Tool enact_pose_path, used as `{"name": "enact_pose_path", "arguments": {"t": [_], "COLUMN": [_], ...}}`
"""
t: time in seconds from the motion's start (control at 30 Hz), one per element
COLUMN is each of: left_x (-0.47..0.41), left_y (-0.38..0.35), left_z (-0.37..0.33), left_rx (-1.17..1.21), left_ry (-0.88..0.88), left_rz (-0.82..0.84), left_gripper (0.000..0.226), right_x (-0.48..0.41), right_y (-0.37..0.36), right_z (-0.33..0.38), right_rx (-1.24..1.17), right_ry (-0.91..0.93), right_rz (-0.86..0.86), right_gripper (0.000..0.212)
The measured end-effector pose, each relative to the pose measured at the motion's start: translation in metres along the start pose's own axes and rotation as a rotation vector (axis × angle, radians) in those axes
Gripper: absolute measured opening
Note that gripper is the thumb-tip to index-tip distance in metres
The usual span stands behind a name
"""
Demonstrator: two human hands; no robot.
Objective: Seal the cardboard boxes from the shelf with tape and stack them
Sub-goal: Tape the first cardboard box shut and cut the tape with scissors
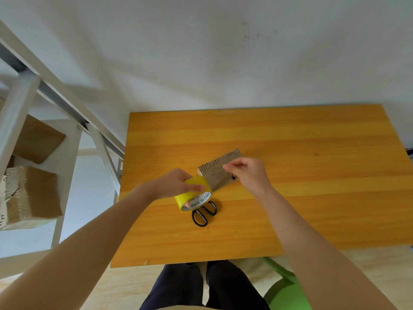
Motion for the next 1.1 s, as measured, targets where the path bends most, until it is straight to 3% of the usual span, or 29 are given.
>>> {"name": "enact_pose_path", "arguments": {"t": [0.1, 0.43, 0.6, 0.8, 0.93, 1.1], "left_x": [0.001, -0.014, -0.017, -0.008, -0.007, -0.005], "left_y": [-0.010, -0.012, -0.015, -0.018, -0.011, 0.002], "left_z": [-0.002, 0.000, -0.006, -0.002, -0.007, -0.010], "left_rx": [0.064, -0.028, -0.002, 0.080, 0.079, 0.020], "left_ry": [0.020, 0.094, 0.076, 0.023, 0.011, 0.003], "left_rz": [0.082, -0.049, -0.120, -0.085, -0.143, -0.223], "left_gripper": [0.043, 0.044, 0.054, 0.034, 0.035, 0.037], "right_x": [-0.004, -0.009, -0.011, -0.017, -0.025, -0.025], "right_y": [0.014, 0.026, 0.030, 0.038, 0.041, 0.031], "right_z": [-0.006, -0.020, -0.029, -0.030, -0.030, -0.036], "right_rx": [0.054, 0.003, -0.009, 0.022, 0.123, -0.063], "right_ry": [0.001, -0.029, -0.048, -0.020, -0.055, -0.069], "right_rz": [0.051, 0.073, -0.008, -0.007, 0.039, 0.061], "right_gripper": [0.006, 0.010, 0.010, 0.009, 0.012, 0.010]}}
Point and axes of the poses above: each hand's wrist, its own x-axis away from the middle knuckle, its own y-axis out of the back of the hand, z = x × y, the point moved 4 cm from there along -x, towards the middle knuckle, and after that the axes turned 14 degrees about y, right-handed, at the moved point
